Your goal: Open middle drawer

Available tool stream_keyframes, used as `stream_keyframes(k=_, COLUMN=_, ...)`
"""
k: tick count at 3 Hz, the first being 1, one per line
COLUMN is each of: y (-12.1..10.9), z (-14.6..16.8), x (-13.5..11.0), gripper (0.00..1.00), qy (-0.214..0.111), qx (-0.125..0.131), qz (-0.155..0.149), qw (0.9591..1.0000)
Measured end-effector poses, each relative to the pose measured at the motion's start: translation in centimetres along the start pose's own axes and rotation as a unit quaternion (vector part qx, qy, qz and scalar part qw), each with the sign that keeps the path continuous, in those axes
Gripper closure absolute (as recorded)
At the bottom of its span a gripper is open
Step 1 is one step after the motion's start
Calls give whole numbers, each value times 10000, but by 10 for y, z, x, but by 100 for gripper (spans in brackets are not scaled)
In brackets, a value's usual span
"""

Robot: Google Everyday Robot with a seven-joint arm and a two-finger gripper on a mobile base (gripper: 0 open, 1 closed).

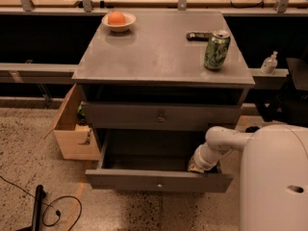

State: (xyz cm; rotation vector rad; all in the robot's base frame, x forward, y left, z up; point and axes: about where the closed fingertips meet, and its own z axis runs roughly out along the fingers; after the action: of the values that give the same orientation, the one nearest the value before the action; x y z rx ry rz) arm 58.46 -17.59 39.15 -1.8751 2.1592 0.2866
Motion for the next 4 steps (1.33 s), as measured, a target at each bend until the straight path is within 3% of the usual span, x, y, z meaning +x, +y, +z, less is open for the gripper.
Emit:
stream_keyframes(k=1, y=-3, z=0, x=0, gripper=100, qy=-1, qx=-1, qz=1, qw=10000)
stream_keyframes(k=2, y=38, z=7, x=-4, gripper=100, qy=-54, qx=-537, qz=147, qw=9984)
stream_keyframes(k=3, y=37, z=8, x=-5, gripper=100, qy=-59, qx=-584, qz=160, qw=9981)
stream_keyframes(k=4, y=77, z=10, x=-9, gripper=100, qy=-104, qx=-1111, qz=264, qw=9934)
